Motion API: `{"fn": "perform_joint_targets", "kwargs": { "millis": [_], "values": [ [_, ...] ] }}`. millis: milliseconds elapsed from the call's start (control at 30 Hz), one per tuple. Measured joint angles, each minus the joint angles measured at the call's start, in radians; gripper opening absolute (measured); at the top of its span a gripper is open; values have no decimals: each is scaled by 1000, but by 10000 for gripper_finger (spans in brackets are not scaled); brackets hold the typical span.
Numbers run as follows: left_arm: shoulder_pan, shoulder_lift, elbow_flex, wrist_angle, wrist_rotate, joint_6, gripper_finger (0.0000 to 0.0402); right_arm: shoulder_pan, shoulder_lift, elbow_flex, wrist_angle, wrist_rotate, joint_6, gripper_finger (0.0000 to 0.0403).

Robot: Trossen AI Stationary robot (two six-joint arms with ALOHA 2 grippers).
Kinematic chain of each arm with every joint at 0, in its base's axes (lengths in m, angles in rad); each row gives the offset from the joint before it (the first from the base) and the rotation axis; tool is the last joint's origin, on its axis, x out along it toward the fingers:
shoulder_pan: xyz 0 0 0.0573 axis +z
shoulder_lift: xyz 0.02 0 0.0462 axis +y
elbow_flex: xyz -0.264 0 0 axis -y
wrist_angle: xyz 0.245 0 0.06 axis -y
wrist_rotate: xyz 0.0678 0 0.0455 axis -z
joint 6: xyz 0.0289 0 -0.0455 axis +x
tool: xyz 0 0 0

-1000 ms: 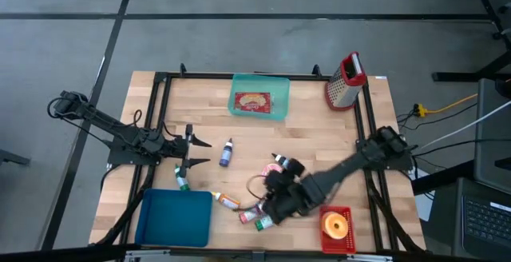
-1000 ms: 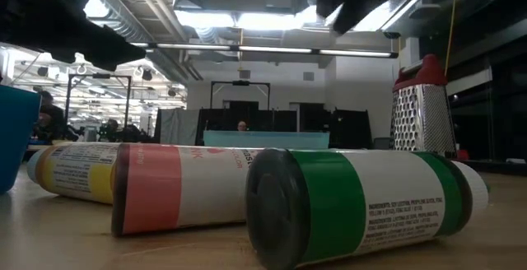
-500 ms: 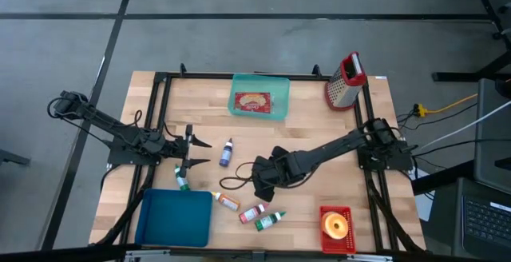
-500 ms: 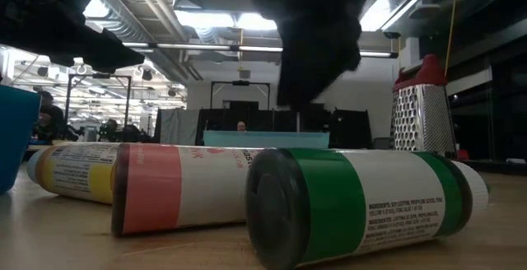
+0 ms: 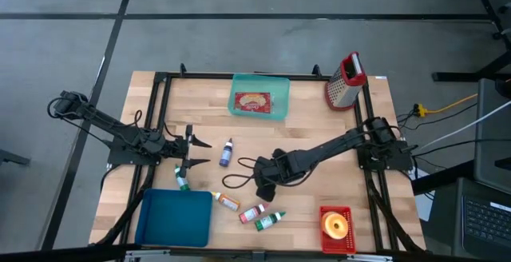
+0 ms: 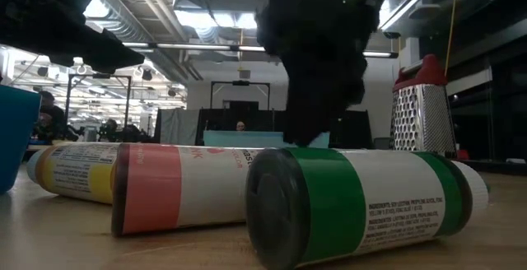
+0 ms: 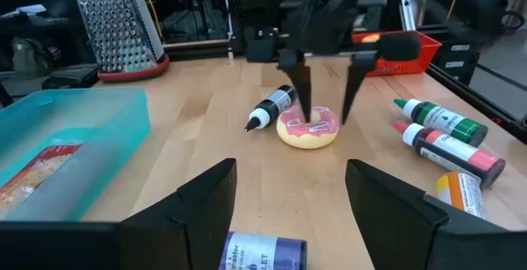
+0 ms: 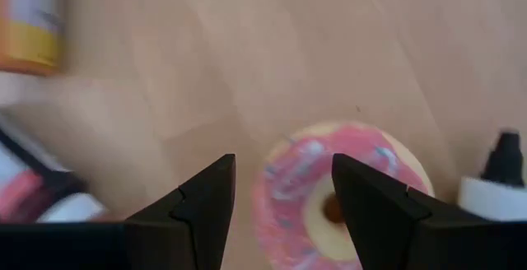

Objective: Pick & Place Food Item
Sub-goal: Put the pink donut into the red bin

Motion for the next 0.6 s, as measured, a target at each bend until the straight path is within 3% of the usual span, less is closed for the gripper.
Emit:
{"fn": "perform_joint_targets", "kwargs": {
  "millis": [433, 600],
  "values": [
    [0, 0, 0, -1, 1, 0, 226, -10, -1, -91, 103, -15, 42, 201],
    [0, 0, 0, -1, 2, 0, 226, -10, -2, -102, 121, -13, 41, 143]
  ]
}}
